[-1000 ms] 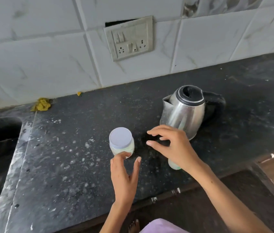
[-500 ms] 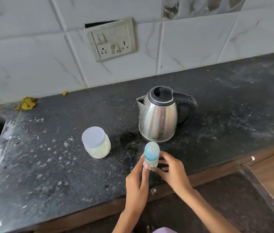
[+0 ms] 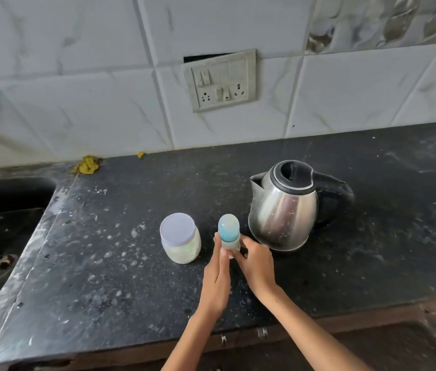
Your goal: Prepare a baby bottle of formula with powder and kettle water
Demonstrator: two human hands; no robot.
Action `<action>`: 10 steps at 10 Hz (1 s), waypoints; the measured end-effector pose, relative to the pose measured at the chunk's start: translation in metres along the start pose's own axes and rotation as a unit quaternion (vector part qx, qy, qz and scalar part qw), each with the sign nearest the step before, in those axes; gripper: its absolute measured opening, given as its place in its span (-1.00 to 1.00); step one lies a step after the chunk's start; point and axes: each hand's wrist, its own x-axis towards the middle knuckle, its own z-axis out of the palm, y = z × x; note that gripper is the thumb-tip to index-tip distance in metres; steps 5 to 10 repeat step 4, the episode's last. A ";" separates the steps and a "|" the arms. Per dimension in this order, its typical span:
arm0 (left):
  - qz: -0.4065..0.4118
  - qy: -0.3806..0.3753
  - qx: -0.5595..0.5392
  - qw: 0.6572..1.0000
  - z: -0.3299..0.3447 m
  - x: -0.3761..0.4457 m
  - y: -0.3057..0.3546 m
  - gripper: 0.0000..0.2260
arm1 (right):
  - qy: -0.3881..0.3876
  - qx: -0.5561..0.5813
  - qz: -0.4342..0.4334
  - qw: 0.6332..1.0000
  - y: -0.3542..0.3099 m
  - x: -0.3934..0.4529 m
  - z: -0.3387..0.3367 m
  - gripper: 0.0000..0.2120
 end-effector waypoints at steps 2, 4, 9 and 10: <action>0.011 -0.012 -0.009 1.000 -0.005 0.017 -0.001 -0.48 | 0.009 -0.003 -0.001 1.000 -0.007 0.012 0.004 -0.63; 0.033 -0.016 -0.010 0.999 -0.005 0.003 0.001 -0.46 | 0.021 0.002 0.022 1.000 -0.002 0.004 0.006 -0.51; 0.033 -0.016 -0.010 0.999 -0.005 0.003 0.001 -0.46 | 0.021 0.002 0.022 1.000 -0.002 0.004 0.006 -0.51; 0.033 -0.016 -0.010 0.999 -0.005 0.003 0.001 -0.46 | 0.021 0.002 0.022 1.000 -0.002 0.004 0.006 -0.51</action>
